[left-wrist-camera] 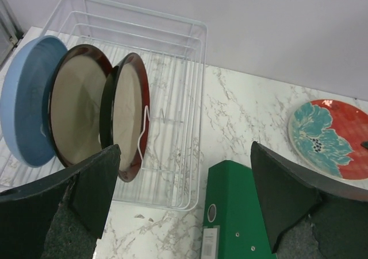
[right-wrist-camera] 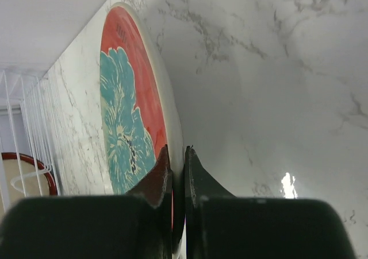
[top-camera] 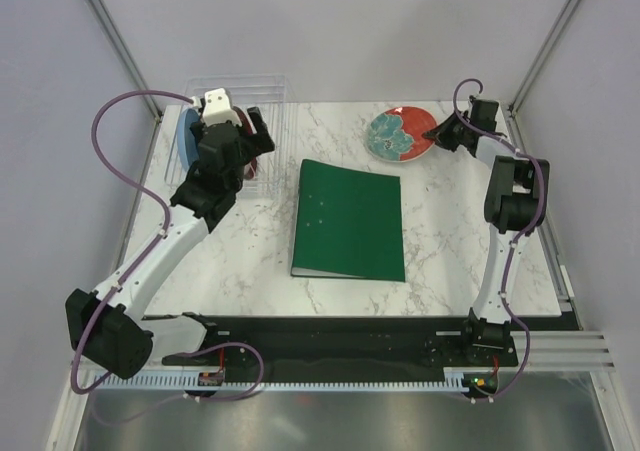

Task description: Unload the plates from the dish rack

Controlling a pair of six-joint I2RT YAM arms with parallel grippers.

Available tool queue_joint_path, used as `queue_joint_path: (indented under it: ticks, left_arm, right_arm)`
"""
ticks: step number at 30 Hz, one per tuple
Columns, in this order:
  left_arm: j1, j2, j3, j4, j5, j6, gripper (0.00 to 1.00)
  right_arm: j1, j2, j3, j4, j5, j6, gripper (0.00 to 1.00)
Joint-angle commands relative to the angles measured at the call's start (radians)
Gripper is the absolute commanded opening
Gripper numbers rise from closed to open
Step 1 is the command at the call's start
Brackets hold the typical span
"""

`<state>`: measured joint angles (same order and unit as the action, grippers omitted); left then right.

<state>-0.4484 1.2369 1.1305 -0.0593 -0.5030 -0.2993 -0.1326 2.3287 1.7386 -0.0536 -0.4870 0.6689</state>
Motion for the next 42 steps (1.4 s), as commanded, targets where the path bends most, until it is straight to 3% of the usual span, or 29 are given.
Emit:
queue_joint_path:
  ticks: [1, 10, 12, 13, 18, 26, 31, 42]
  left_arm:
    - [0.037, -0.001, -0.012, 0.009, 0.011, 0.026, 1.0]
    - [0.091, 0.03, -0.009, -0.027, -0.003, 0.037, 1.0]
    - [0.103, 0.036, -0.008, -0.034, 0.003, 0.032, 1.0]
    - [0.106, 0.038, -0.005, -0.04, 0.018, 0.031, 1.0]
    - [0.117, 0.044, -0.001, -0.056, 0.026, 0.031, 1.0]
    - [0.129, 0.065, 0.003, -0.063, -0.04, 0.069, 1.0]
    - [0.142, 0.16, 0.052, -0.066, -0.129, 0.114, 1.0]
    - [0.186, 0.469, 0.271, -0.028, -0.144, 0.163, 0.99]
  right_arm:
    - [-0.033, -0.02, 0.139, 0.12, -0.028, 0.02, 0.0]
    - [-0.088, 0.096, 0.188, 0.058, -0.005, 0.014, 0.01]
    - [-0.093, 0.121, 0.197, 0.055, -0.005, 0.015, 0.16]
    - [-0.093, 0.127, 0.199, 0.055, -0.005, 0.017, 0.41]
    - [-0.098, 0.133, 0.179, 0.02, 0.011, 0.011, 0.6]
    - [-0.098, 0.006, 0.087, -0.072, 0.151, -0.129, 0.7]
    - [-0.098, -0.135, -0.02, -0.129, 0.31, -0.222, 0.7]
    - [-0.068, -0.534, -0.284, -0.112, 0.298, -0.264, 0.68]
